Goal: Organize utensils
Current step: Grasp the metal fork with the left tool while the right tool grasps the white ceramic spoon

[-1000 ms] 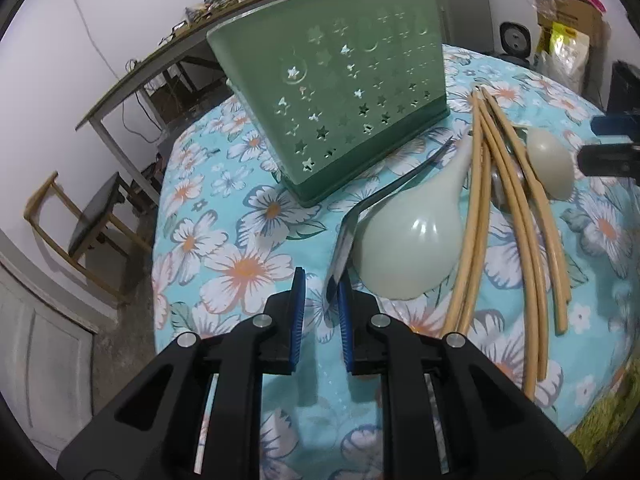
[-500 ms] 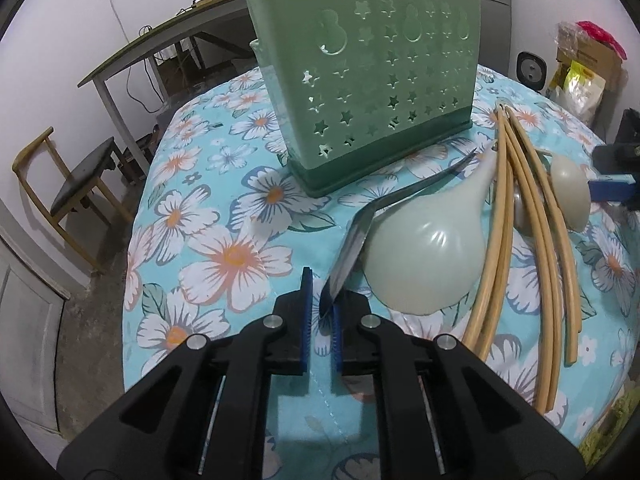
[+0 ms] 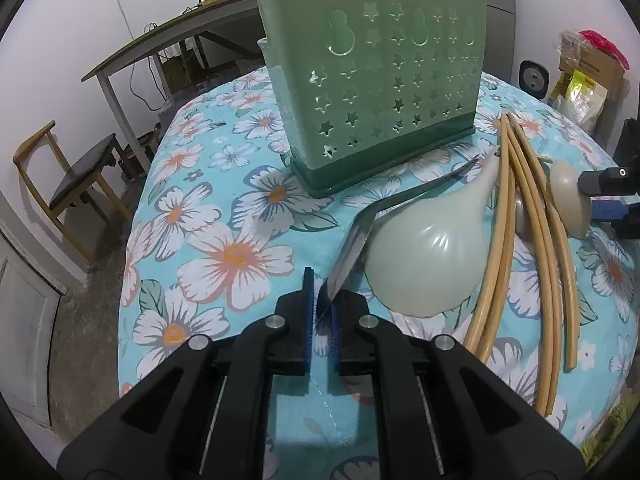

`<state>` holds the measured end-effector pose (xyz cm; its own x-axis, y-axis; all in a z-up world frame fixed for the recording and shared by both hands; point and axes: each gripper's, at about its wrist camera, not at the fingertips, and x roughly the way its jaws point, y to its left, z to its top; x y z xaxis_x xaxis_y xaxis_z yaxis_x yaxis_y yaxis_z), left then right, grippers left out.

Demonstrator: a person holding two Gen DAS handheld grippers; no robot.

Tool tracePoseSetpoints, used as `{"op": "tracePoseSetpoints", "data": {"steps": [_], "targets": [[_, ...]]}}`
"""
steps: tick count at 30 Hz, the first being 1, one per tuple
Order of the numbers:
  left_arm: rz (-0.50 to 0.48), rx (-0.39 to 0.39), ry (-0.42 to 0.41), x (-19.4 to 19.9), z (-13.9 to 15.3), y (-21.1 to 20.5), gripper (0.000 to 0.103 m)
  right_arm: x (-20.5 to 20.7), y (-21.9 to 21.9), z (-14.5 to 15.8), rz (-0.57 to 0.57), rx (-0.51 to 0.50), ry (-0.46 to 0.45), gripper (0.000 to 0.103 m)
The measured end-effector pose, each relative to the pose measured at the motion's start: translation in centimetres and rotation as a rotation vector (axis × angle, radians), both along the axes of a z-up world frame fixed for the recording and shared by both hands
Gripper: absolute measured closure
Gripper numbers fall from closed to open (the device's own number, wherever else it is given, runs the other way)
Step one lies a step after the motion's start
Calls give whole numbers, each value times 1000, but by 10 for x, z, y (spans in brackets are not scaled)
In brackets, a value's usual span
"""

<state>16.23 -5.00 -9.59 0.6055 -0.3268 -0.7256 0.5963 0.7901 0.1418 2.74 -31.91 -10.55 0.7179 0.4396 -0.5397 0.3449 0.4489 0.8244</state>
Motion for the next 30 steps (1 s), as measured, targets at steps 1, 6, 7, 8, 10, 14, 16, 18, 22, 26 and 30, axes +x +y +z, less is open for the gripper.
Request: {"op": "tracePoseSetpoints", "data": {"steps": [1, 6, 7, 8, 10, 14, 16, 18, 22, 26, 30], "targets": [[2, -1, -3, 0, 0, 0, 98, -2, -1, -2, -6, 39, -14, 71], [21, -14, -22, -4, 4, 4, 99, -8, -3, -3, -24, 151, -78, 90], [21, -21, -25, -5, 6, 5, 100, -11, -3, -2, -27, 176, -94, 91], [20, -26, -30, -8, 8, 6, 101, -12, -3, 0, -28, 189, -107, 94], [16, -35, -41, -14, 14, 6, 101, -16, -3, 6, -29, 208, -128, 97], [3, -45, -70, -28, 26, 8, 101, -26, -3, 16, -30, 232, -168, 99], [-6, -54, -85, -35, 35, 11, 101, -32, -4, 21, -37, 244, -187, 99], [-11, -59, -100, -42, 42, 13, 101, -37, -5, 24, -42, 253, -202, 99], [-21, -73, -126, -57, 60, 19, 101, -50, -6, 28, -44, 274, -234, 99], [-32, -89, -161, -71, 79, 24, 101, -61, -6, 40, -36, 276, -289, 100], [-45, -108, -193, -85, 101, 28, 101, -69, -7, 52, -27, 264, -332, 100]]}}
